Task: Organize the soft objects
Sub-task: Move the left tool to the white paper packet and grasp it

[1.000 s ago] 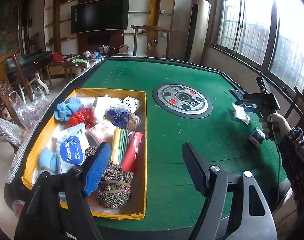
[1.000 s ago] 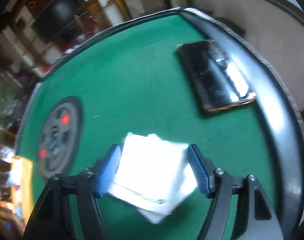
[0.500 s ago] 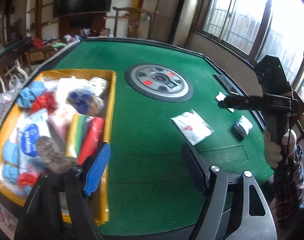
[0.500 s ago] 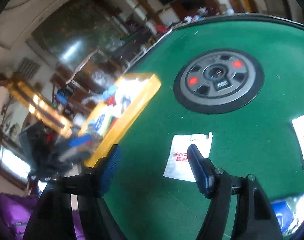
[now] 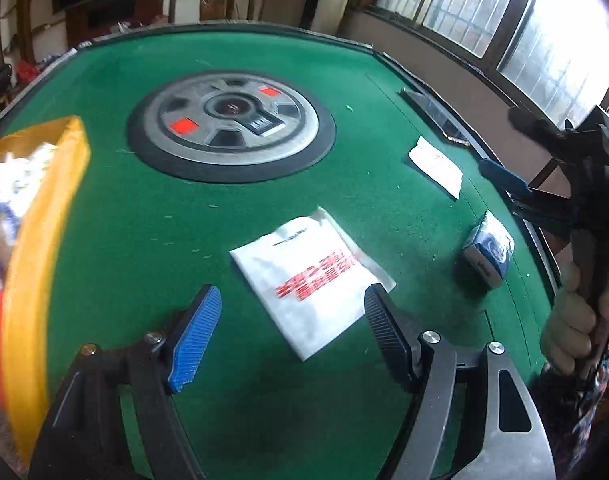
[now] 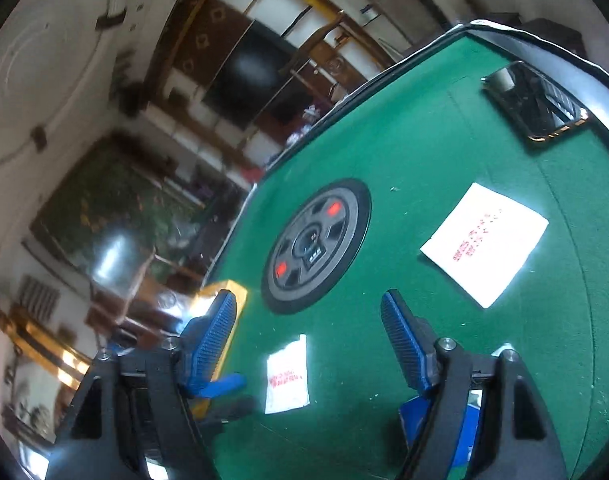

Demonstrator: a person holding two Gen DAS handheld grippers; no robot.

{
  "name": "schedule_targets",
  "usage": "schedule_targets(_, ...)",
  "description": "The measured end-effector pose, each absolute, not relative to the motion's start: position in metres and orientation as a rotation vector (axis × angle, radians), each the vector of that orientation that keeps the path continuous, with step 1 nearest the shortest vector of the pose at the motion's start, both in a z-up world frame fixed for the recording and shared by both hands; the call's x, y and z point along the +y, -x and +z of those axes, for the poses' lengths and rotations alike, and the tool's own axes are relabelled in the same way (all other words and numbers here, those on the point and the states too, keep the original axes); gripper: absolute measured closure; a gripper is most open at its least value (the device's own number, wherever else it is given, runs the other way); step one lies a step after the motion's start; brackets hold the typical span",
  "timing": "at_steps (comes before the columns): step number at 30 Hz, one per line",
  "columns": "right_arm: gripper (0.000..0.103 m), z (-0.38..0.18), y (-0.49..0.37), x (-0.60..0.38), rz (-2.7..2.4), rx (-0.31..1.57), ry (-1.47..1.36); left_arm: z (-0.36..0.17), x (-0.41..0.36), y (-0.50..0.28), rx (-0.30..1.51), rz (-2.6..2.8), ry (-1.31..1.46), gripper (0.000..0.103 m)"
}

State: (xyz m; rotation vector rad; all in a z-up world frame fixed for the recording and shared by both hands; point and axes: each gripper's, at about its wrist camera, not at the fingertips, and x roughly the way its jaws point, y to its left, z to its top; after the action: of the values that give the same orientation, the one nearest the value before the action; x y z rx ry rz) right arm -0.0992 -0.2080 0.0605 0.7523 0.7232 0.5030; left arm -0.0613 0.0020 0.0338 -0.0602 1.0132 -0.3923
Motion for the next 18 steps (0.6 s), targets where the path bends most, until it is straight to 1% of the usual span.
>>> schedule_targets(1, 0.032, 0.060, 0.100, -0.212, 0.498, 0.718, -0.768, 0.030, -0.003, 0.057, 1.034, -0.394, 0.067, 0.027)
schedule_targets(2, 0.031, 0.058, 0.099, -0.213, 0.493, 0.713, -0.780, 0.032, -0.009, 0.056, 1.015, -0.383, 0.049, 0.026)
schedule_targets(4, 0.031, 0.066, 0.084, -0.218, 0.485, 0.707, -0.782, 0.031, -0.025, 0.055, 1.019, -0.400, 0.013, 0.025)
schedule_targets(7, 0.031, 0.071, 0.085, -0.218, 0.472, 0.700, -0.774, 0.027, -0.051, 0.054, 0.985, -0.343, -0.138, 0.018)
schedule_targets(9, 0.031, 0.071, 0.085, -0.217, 0.464, 0.697, -0.778, 0.024, -0.063, 0.055, 0.946, -0.330, -0.212, 0.016)
schedule_targets(10, 0.031, 0.071, 0.084, -0.219, 0.457, 0.695, -0.779, 0.024, -0.066, 0.053, 0.942, -0.345, -0.212, 0.017)
schedule_targets(11, 0.031, 0.070, 0.082, -0.217, 0.450, 0.695, -0.779, 0.024, -0.066, 0.051, 0.945, -0.359, -0.202, 0.021)
schedule_targets(12, 0.031, 0.070, 0.082, -0.218, 0.440, 0.696, -0.777, 0.026, -0.065, 0.050, 0.937, -0.373, -0.195, 0.043)
schedule_targets(13, 0.031, 0.070, 0.082, -0.219, 0.428, 0.697, -0.772, 0.029, -0.064, 0.050, 0.926, -0.392, -0.196, 0.054)
schedule_targets(15, 0.031, 0.069, 0.082, -0.220, 0.399, 0.702, -0.760, 0.033, -0.060, 0.054, 0.922, -0.426, -0.185, 0.061)
schedule_targets(16, 0.031, 0.068, 0.082, -0.221, 0.388, 0.702, -0.757, 0.035, -0.057, 0.056, 0.917, -0.441, -0.180, 0.067)
schedule_targets(17, 0.031, 0.068, 0.081, -0.222, 0.380, 0.702, -0.757, 0.038, -0.055, 0.058, 0.912, -0.460, -0.167, 0.070)
schedule_targets(18, 0.031, 0.068, 0.081, -0.224, 0.376, 0.702, -0.760, 0.044, -0.051, 0.061, 0.899, -0.478, -0.148, 0.077)
